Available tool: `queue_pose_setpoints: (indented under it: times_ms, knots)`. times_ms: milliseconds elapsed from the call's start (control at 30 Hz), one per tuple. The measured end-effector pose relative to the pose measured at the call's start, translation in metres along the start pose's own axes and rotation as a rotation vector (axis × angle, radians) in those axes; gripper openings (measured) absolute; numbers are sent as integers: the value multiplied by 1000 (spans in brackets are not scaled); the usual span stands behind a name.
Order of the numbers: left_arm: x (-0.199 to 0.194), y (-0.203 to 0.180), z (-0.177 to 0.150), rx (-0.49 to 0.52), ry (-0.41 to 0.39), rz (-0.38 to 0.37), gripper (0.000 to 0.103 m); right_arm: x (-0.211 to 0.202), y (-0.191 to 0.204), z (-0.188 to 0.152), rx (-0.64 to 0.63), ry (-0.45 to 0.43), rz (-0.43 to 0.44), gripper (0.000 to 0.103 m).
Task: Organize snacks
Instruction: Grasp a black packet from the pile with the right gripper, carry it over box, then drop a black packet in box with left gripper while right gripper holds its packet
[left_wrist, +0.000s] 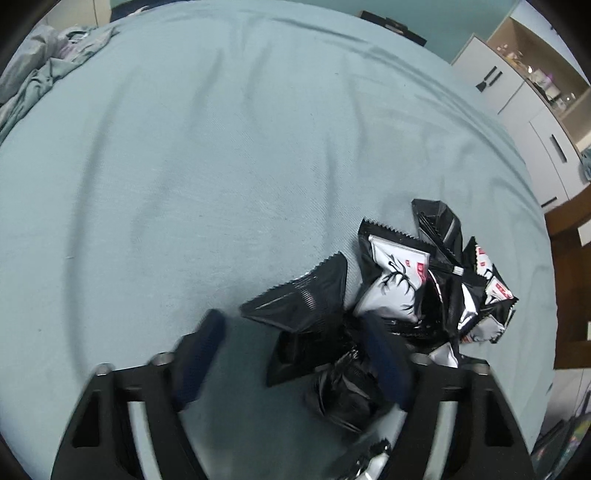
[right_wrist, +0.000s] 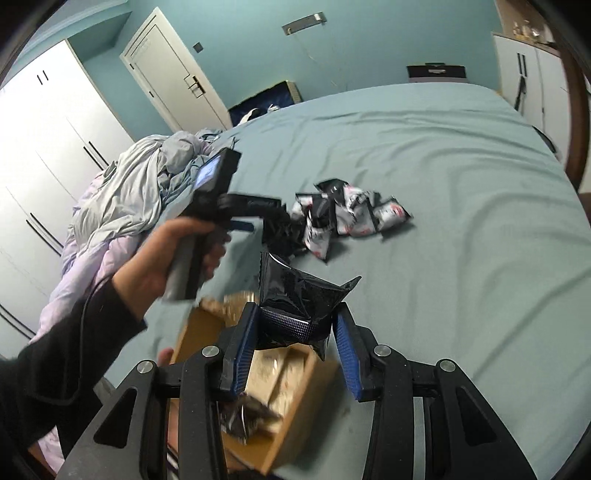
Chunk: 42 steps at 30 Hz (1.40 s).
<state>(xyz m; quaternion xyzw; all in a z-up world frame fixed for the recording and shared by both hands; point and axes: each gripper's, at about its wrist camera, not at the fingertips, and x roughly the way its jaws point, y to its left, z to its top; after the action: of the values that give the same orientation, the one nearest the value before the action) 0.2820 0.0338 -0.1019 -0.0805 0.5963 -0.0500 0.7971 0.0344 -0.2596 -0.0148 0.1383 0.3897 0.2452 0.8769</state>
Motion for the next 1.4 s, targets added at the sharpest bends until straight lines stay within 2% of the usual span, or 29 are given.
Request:
queue_pose_setpoints:
  times_ms: [33, 67, 100, 200, 300, 433, 600, 733, 833, 1033, 1167, 1233, 1267, 1333, 1400]
  knots:
    - [-1, -4, -1, 30, -15, 28, 40, -2, -2, -7, 28, 10, 1, 40]
    - [-2, -9, -2, 67, -27, 42, 29, -2, -6, -11, 64, 18, 3, 40]
    - [-5, -11, -4, 85, -30, 41, 28, -2, -9, -13, 86, 21, 4, 40]
    - [-17, -4, -13, 51, -48, 1, 26, 0, -4, -6, 95, 17, -16, 40]
    - [-48, -4, -27, 89, -127, 63, 26, 13, 0, -1, 93, 43, -15, 40]
    - [-94, 0, -47, 137, -232, 104, 26, 22, 15, 3, 48, 64, -17, 40]
    - [-148, 8, -90, 149, -279, 22, 26, 16, 26, 0, 5, 61, -1, 40]
    - [-164, -6, -135, 237, -273, 3, 26, 14, 25, -1, 4, 61, -1, 40]
    - [-165, -20, -170, 322, -240, -11, 26, 12, 27, -1, -5, 62, 5, 40]
    - [-157, -41, -206, 424, -208, -1, 26, 15, 35, -2, -37, 73, 10, 40]
    - [-138, -51, -219, 456, -126, -18, 26, 23, 33, -1, -36, 87, -6, 40]
    - [-133, -57, -222, 494, -129, 0, 32, 27, 29, -1, -19, 107, -18, 40]
    - [-133, -61, -223, 513, -143, 21, 39, 26, 30, -1, -18, 107, -20, 40]
    - [-140, -64, -224, 522, -200, 56, 69, 23, 32, -2, -20, 99, -20, 40]
    - [-150, -62, -224, 514, -243, 51, 75, 20, 35, -3, -29, 90, -21, 40]
